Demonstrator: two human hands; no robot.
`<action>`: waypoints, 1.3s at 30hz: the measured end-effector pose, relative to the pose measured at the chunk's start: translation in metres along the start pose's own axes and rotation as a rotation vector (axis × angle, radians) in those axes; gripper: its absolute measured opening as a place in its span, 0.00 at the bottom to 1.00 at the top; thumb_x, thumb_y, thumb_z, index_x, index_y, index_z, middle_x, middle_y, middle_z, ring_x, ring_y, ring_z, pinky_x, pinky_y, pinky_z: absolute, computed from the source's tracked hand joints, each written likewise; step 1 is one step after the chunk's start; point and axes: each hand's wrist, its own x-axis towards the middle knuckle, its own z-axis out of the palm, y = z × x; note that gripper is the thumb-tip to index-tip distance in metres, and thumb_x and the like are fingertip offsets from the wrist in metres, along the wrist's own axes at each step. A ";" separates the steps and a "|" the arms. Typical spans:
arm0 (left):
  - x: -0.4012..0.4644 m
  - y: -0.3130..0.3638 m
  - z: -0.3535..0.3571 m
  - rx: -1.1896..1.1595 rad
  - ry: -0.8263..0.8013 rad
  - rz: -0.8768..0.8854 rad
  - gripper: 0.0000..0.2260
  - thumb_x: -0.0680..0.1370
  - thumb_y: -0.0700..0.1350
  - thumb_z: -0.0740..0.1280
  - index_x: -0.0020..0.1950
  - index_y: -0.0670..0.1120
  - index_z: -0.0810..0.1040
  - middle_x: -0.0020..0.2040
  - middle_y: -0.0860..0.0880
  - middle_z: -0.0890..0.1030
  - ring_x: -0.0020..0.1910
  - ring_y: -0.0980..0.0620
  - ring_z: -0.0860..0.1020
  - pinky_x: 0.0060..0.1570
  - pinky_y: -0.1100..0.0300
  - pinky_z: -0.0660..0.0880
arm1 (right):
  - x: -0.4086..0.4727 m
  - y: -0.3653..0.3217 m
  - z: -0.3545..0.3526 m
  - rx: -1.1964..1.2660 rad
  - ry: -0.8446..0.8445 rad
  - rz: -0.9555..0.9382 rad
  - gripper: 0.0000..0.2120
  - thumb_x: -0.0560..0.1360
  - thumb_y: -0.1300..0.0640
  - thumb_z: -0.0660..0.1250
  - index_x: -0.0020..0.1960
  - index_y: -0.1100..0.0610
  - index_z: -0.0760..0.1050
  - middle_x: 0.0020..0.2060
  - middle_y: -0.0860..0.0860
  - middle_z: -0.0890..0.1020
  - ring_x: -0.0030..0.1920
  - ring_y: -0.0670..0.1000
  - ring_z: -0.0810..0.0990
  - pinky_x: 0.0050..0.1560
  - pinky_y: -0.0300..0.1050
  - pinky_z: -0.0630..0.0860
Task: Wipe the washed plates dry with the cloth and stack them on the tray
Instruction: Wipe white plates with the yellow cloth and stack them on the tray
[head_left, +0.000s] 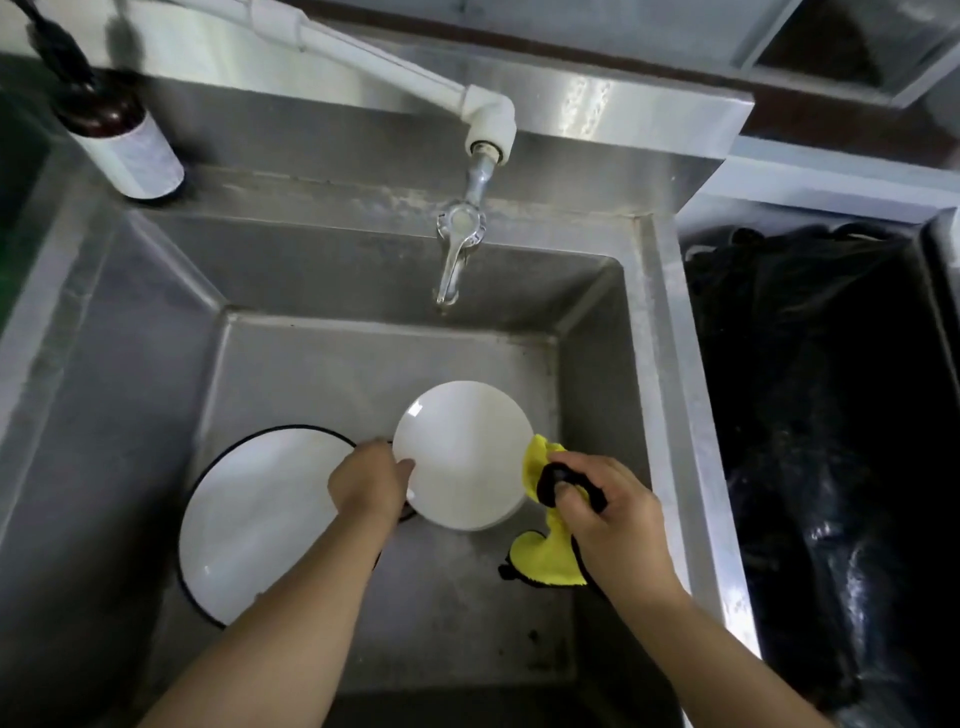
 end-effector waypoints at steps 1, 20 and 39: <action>0.002 0.000 0.000 0.015 0.004 0.003 0.09 0.77 0.52 0.64 0.49 0.48 0.79 0.48 0.48 0.82 0.46 0.47 0.79 0.34 0.61 0.67 | 0.000 0.001 0.000 0.003 0.000 0.006 0.21 0.72 0.60 0.67 0.49 0.32 0.75 0.49 0.31 0.77 0.50 0.36 0.78 0.48 0.28 0.74; -0.010 0.023 0.000 -1.035 -0.175 -0.337 0.14 0.79 0.42 0.63 0.62 0.37 0.76 0.58 0.37 0.78 0.51 0.41 0.76 0.49 0.51 0.75 | -0.011 -0.015 -0.032 0.063 0.091 0.024 0.19 0.73 0.62 0.67 0.50 0.37 0.77 0.48 0.34 0.79 0.49 0.38 0.78 0.44 0.29 0.73; -0.169 -0.019 -0.154 -0.463 0.388 0.244 0.09 0.81 0.51 0.59 0.46 0.50 0.75 0.36 0.52 0.79 0.39 0.46 0.76 0.37 0.55 0.67 | -0.040 -0.107 -0.082 0.113 0.063 -0.279 0.15 0.73 0.64 0.69 0.54 0.47 0.80 0.47 0.37 0.78 0.49 0.34 0.76 0.47 0.24 0.69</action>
